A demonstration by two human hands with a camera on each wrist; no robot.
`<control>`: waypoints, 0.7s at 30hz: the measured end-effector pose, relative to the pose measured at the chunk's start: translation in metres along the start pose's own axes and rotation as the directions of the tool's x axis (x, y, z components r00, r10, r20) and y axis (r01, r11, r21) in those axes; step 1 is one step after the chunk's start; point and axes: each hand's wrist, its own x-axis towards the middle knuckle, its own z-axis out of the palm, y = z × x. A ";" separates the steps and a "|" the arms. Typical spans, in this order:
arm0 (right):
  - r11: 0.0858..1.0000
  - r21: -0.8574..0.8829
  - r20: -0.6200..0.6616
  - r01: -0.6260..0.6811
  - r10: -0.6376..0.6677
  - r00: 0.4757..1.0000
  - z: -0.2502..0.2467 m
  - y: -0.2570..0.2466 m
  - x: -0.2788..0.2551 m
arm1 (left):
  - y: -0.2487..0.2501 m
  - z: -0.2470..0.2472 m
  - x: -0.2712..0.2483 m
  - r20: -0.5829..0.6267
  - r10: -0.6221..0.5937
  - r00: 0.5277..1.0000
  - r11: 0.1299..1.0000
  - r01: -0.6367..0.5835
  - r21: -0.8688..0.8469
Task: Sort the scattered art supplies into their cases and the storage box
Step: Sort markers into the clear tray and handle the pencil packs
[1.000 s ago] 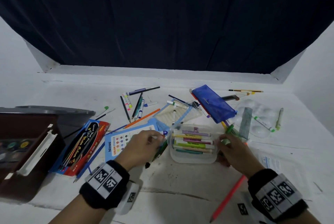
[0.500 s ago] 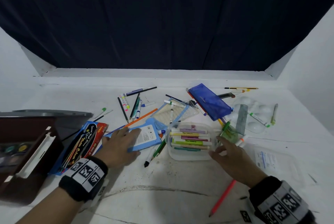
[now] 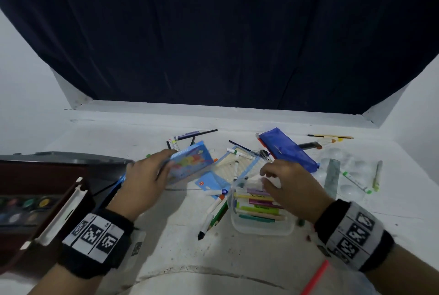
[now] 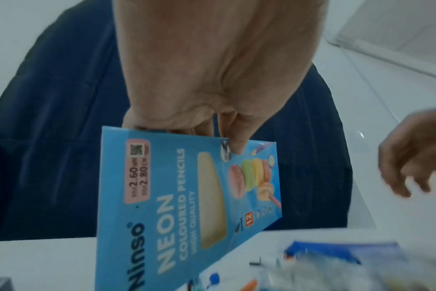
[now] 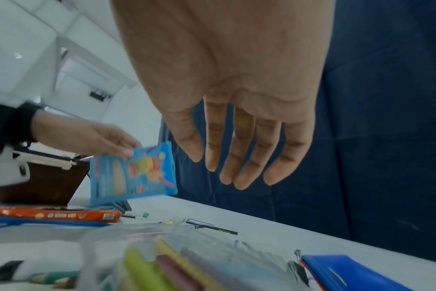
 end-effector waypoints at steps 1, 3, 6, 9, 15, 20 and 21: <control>0.998 -0.030 0.010 0.048 -0.047 0.999 0.000 0.001 0.013 | 0.006 -0.007 -0.002 -0.037 -0.015 0.999 0.995 0.011 -0.098; 0.987 -0.109 0.077 0.120 -0.112 0.991 0.002 0.005 0.040 | 0.018 -0.021 -0.006 -0.122 -0.056 0.991 0.965 0.022 -0.261; 0.960 -0.223 0.298 0.170 -0.099 0.949 0.013 0.016 0.083 | 0.029 -0.033 -0.017 -0.208 -0.096 0.973 0.925 0.010 -0.380; 0.929 -0.286 0.453 0.233 -0.083 0.888 0.032 0.029 0.118 | 0.028 -0.033 -0.028 -0.206 -0.160 0.965 0.885 0.047 -0.464; 0.888 -0.326 0.577 0.325 -0.085 0.812 0.058 0.048 0.143 | 0.017 -0.024 -0.036 -0.140 -0.242 0.960 0.824 0.127 -0.553; 0.932 -0.218 0.462 0.290 -0.164 0.872 0.058 0.054 0.144 | 0.009 -0.013 -0.035 -0.084 -0.314 0.946 0.752 0.193 -0.630; 0.943 -0.204 0.397 0.263 -0.166 0.903 0.056 0.054 0.145 | 0.008 -0.011 -0.034 -0.073 -0.332 0.941 0.730 0.207 -0.651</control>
